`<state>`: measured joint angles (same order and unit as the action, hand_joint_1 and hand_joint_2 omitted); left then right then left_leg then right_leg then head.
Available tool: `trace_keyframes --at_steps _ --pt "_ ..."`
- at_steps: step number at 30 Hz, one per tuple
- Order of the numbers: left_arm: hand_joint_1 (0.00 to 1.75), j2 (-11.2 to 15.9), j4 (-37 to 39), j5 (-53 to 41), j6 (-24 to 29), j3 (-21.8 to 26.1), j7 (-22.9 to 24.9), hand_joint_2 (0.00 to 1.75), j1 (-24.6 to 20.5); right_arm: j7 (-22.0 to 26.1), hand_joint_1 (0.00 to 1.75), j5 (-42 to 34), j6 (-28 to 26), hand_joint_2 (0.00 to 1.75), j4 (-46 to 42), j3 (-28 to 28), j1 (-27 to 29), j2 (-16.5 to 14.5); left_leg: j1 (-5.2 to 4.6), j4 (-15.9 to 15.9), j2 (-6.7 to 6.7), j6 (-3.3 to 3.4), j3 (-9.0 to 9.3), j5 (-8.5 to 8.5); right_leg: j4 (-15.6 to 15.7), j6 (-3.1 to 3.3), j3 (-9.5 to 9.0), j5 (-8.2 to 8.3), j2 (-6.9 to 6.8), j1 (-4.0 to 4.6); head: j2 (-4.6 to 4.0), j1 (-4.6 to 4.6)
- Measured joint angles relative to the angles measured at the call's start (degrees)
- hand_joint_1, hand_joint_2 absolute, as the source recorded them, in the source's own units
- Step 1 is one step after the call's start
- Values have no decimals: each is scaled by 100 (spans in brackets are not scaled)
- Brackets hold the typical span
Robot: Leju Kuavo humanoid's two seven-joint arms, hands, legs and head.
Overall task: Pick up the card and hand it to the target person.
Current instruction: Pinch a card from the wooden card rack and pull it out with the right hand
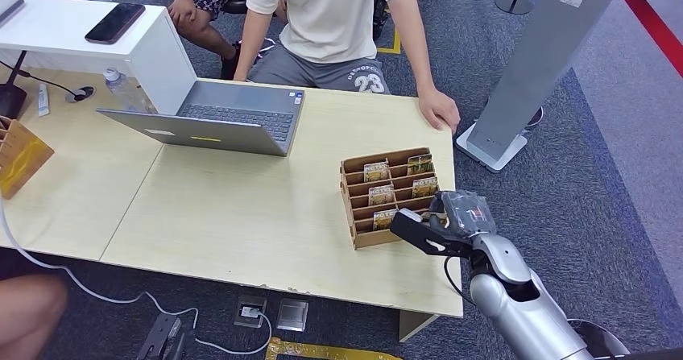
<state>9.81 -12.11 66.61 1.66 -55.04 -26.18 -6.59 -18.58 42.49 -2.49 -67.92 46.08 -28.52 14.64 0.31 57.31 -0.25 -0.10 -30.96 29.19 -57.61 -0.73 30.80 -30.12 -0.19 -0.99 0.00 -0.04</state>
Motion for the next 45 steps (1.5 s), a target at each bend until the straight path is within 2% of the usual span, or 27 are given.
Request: trace_keyframes --at_steps 12,17,28,40,42,45 --pt "0 1 0 -12 7 -23 -24 0 -3 20 155 -92 -19 175 122 32 -90 -30 0 0 0 0 1 0 0 0 0 0 0 0 0 0" --pt "0 2 0 -12 7 -24 -32 0 -3 42 149 -105 -52 175 151 55 -106 -42 0 0 0 0 1 0 0 0 0 0 0 0 0 0" --pt "0 2 0 -5 15 -22 -55 0 -1 66 157 -157 -83 175 202 78 -135 -69 0 0 1 0 3 0 0 0 -1 0 1 0 0 0" --pt "0 2 0 15 8 -22 -81 0 3 51 157 -221 -99 175 196 83 -148 -73 0 0 2 0 3 0 0 0 -1 0 1 0 0 1" --pt "0 3 0 32 9 -22 -81 0 8 -9 157 -297 -24 175 130 83 -151 -58 0 0 2 0 3 0 0 0 -1 0 1 0 0 1" --pt "0 11 0 45 9 -22 -81 0 20 -230 157 -620 383 175 -129 81 -203 31 0 0 1 0 1 0 0 0 0 0 1 0 0 0"
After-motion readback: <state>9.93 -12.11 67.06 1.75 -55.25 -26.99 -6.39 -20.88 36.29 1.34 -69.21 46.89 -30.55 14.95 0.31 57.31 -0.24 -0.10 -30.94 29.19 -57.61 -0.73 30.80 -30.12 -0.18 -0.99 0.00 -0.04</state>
